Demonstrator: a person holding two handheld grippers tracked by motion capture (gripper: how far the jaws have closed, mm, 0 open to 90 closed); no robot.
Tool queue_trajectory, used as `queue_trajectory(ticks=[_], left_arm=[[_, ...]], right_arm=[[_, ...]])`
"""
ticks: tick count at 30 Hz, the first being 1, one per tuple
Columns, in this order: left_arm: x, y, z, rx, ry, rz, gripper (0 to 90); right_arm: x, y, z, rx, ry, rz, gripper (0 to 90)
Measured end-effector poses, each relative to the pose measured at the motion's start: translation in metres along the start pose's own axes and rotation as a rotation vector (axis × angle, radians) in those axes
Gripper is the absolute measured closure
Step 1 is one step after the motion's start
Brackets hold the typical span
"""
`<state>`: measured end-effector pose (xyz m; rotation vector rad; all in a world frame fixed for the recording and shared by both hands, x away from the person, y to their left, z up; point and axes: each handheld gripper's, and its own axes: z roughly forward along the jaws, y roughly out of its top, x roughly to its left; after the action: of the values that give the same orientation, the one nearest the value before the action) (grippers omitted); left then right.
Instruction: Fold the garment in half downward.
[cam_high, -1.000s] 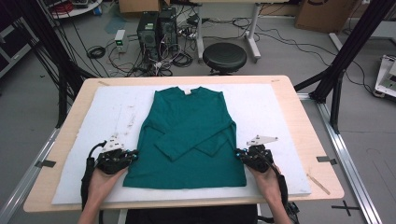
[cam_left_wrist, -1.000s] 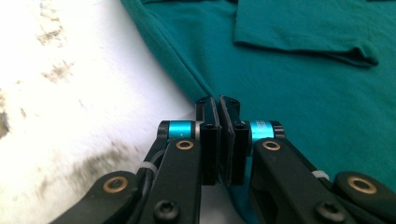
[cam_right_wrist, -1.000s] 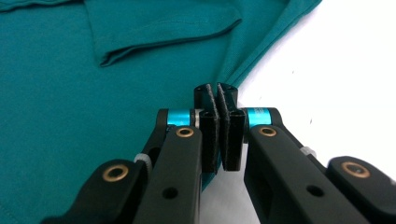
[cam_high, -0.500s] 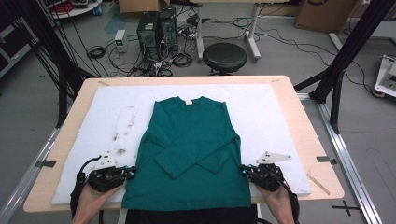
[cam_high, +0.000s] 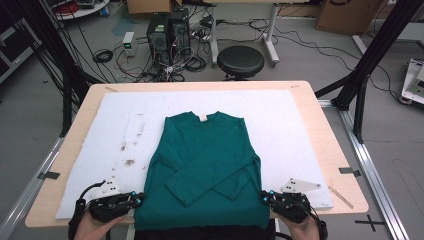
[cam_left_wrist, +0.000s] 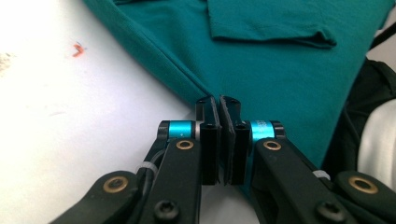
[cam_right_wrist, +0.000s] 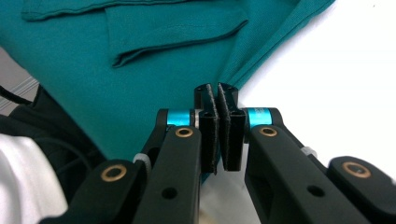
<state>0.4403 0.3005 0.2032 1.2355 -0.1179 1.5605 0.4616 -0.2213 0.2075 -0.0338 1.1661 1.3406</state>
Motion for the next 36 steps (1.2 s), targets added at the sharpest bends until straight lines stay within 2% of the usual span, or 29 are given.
queue_trajectory(ticks=[2,5,13,16,17,20,23,25,28,32,33,36], left_arm=[[0.0,0.0,0.0,0.002,-0.003,-0.007,86.4],[-0.002,0.0,-0.001,0.01,-0.006,0.005,86.3],[-0.006,-0.002,-0.004,0.026,-0.042,0.007,86.3],[-0.005,-0.002,-0.004,0.024,-0.049,-0.001,83.8],[-0.004,-0.001,-0.005,0.02,-0.052,0.0,81.0],[-0.003,0.003,-0.007,0.001,-0.05,0.012,66.8],[0.0,0.008,-0.009,-0.041,-0.041,0.019,50.6],[0.003,0.013,-0.01,-0.068,-0.03,0.025,44.2],[0.009,0.021,-0.012,-0.108,-0.001,0.026,37.2],[0.018,0.034,-0.015,-0.151,0.034,0.01,34.1],[0.021,0.039,-0.016,-0.164,0.038,-0.005,33.2],[0.032,0.051,-0.014,-0.165,0.02,-0.032,32.5]], right_arm=[[0.002,-0.002,-0.001,-0.002,-0.002,0.003,88.2],[0.002,-0.003,-0.002,0.002,0.002,0.007,88.2],[0.005,-0.007,-0.008,0.009,0.014,0.008,88.0],[0.003,-0.008,-0.008,0.009,0.021,0.01,85.8],[0.003,-0.007,-0.008,0.01,0.026,0.008,82.8],[-0.001,-0.003,-0.009,0.0,0.023,0.022,63.6],[-0.005,0.004,-0.011,-0.028,-0.003,0.031,46.8],[-0.008,0.01,-0.011,-0.044,-0.026,0.032,42.8],[-0.011,0.022,-0.01,-0.08,-0.101,0.016,35.9],[-0.017,0.038,-0.003,-0.118,-0.128,0.003,31.1],[-0.018,0.041,-0.002,-0.12,-0.135,0.0,29.7],[-0.022,0.055,0.006,-0.117,-0.154,-0.019,23.6]])
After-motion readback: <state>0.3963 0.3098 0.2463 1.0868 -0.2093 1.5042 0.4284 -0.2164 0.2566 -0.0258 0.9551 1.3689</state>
